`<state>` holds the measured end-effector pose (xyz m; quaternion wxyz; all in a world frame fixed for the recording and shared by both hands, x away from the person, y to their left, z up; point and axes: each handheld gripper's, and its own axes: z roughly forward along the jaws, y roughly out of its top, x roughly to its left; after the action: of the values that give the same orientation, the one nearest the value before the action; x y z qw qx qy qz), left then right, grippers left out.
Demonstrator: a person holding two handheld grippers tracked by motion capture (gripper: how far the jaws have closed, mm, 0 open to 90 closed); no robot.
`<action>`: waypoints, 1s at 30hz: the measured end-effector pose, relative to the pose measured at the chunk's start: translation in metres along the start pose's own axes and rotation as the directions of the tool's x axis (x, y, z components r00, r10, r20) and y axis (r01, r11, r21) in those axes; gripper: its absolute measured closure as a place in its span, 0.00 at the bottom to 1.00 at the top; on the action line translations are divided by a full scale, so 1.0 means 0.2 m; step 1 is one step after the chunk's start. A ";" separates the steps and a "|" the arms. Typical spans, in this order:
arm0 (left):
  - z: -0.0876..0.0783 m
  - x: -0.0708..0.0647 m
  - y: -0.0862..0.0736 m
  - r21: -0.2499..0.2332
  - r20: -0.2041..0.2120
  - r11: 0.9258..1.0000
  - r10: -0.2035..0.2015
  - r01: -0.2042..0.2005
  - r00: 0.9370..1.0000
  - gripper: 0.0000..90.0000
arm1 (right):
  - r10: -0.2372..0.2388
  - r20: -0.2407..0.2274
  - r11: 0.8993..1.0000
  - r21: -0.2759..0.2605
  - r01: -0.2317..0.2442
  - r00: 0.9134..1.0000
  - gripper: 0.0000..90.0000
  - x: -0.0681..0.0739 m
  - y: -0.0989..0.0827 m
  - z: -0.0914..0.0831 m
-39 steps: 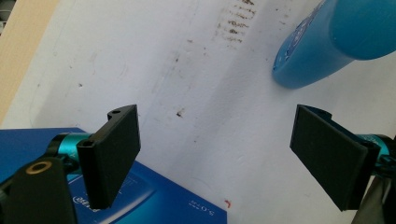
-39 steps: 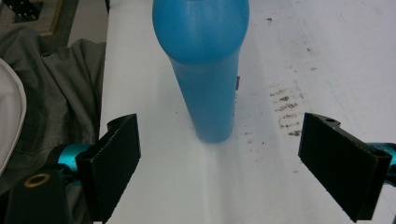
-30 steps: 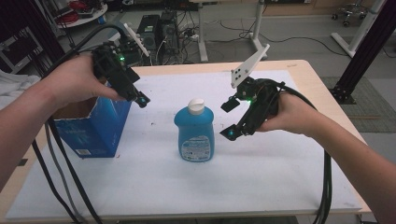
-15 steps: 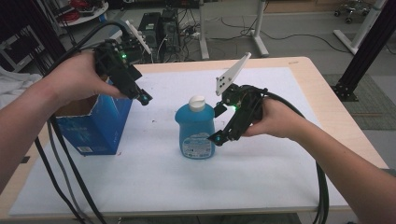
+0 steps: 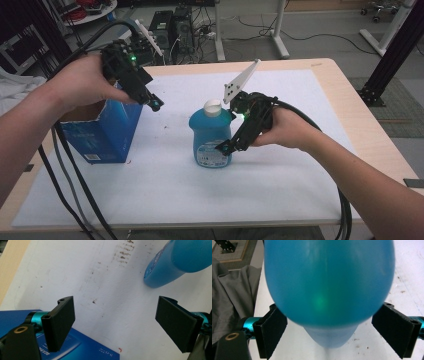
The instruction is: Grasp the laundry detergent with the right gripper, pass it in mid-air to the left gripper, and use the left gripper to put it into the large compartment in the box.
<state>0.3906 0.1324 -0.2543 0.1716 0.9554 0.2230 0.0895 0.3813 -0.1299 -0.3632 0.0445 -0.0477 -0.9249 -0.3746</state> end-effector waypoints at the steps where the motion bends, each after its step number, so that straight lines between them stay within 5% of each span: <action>1: 0.00 0.00 0.00 0.001 0.000 1.000 -0.003 0.003 1.000 0.18 | 0.000 0.003 1.000 -0.006 0.001 1.000 0.14 0.00 0.00 0.00; 11: 0.01 0.00 0.00 0.007 0.004 1.000 0.001 -0.001 1.000 0.18 | -0.012 0.003 1.000 -0.019 0.012 1.000 0.20 0.01 0.01 0.00; 13: 0.01 0.00 0.00 0.003 0.003 1.000 0.001 -0.001 1.000 0.18 | -0.029 -0.008 0.999 -0.035 0.028 1.000 0.28 0.01 0.01 -0.01; 30: 0.01 -0.01 0.00 0.000 0.005 1.000 -0.006 0.006 1.000 0.18 | -0.044 0.009 0.998 -0.038 0.044 0.999 0.35 0.02 0.02 0.01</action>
<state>0.3896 0.1308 -0.2568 0.1725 0.9550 0.2252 0.0869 0.3781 -0.1255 -0.3606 0.0313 -0.0299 -0.9185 -0.3931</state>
